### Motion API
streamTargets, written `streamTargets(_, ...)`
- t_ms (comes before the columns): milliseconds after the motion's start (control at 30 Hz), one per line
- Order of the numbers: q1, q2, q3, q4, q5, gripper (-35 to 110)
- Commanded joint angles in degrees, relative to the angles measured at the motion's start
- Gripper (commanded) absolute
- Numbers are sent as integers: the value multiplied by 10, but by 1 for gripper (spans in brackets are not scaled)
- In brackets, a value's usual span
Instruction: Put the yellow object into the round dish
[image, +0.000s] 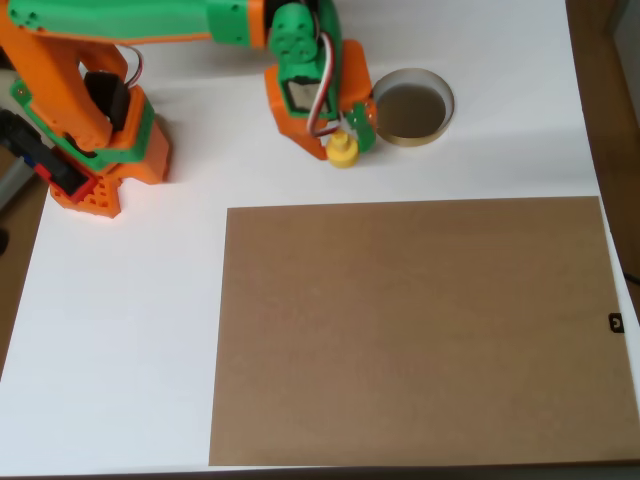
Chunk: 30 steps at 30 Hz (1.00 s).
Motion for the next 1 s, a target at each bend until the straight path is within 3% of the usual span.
streamTargets(0,-27,-8,-63,17,-4,0)
streamTargets(467,-149,-114,-156,38,5,0)
streamTargets(967,-171,-263,-352,76,1,0)
